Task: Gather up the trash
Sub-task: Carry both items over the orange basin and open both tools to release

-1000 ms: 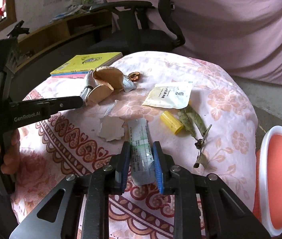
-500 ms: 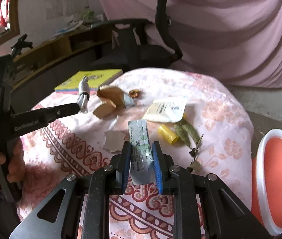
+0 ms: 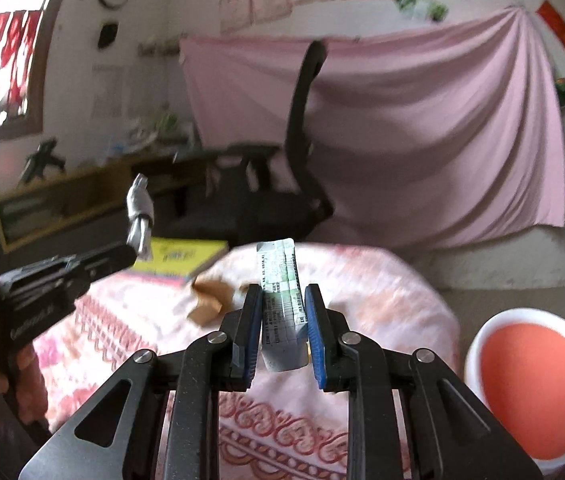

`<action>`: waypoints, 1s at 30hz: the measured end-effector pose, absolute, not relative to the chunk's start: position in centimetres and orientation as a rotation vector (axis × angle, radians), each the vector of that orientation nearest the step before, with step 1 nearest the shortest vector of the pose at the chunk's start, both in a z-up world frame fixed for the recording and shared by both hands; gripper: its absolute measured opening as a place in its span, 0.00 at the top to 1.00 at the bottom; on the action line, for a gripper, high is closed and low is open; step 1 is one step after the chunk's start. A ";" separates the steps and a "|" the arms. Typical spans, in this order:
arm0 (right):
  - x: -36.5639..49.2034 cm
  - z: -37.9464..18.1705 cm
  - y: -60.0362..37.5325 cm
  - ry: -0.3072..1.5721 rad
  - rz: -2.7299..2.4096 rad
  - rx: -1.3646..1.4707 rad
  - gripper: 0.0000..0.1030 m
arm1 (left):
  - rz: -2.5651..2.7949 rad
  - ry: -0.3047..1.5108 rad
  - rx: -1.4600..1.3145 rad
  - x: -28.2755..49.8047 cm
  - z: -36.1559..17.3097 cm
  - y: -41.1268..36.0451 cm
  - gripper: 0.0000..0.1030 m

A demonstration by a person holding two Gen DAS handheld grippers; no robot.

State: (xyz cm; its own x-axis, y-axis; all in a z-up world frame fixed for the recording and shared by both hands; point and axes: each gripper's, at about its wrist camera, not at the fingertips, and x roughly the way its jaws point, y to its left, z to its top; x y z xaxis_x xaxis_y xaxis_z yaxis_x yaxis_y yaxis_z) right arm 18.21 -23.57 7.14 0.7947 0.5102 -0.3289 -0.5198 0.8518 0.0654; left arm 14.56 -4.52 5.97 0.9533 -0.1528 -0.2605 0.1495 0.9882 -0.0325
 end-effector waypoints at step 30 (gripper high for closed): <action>20.7 6.6 -42.5 0.301 0.089 0.282 0.80 | -0.540 0.412 0.050 23.2 7.3 -25.2 1.00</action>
